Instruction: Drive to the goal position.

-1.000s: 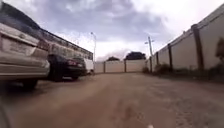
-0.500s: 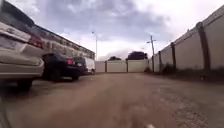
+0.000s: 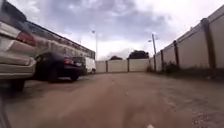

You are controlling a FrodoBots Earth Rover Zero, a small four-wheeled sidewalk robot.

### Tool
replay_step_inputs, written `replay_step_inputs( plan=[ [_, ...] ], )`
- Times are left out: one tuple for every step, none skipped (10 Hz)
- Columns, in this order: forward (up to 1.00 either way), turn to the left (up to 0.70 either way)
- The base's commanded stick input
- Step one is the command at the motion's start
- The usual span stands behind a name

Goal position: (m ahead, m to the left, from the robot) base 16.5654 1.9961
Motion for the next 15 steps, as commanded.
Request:
replay_step_inputs(
  plan=[
    [0.7, 0.0],
    [0.7, 0.0],
    [0.7, 0.0],
    [0.7, 0.0],
    [0.7, 0.0],
    [0.7, 0.0],
    [0.7, 0.0],
    [0.7, 0.0],
    [0.7, 0.0],
    [0.7, 0.0],
    [0.7, 0.0],
    [0.7, 0.0],
    [0.7, 0.0],
    [0.7, 0.0],
    [0.7, 0.0]
  ],
)
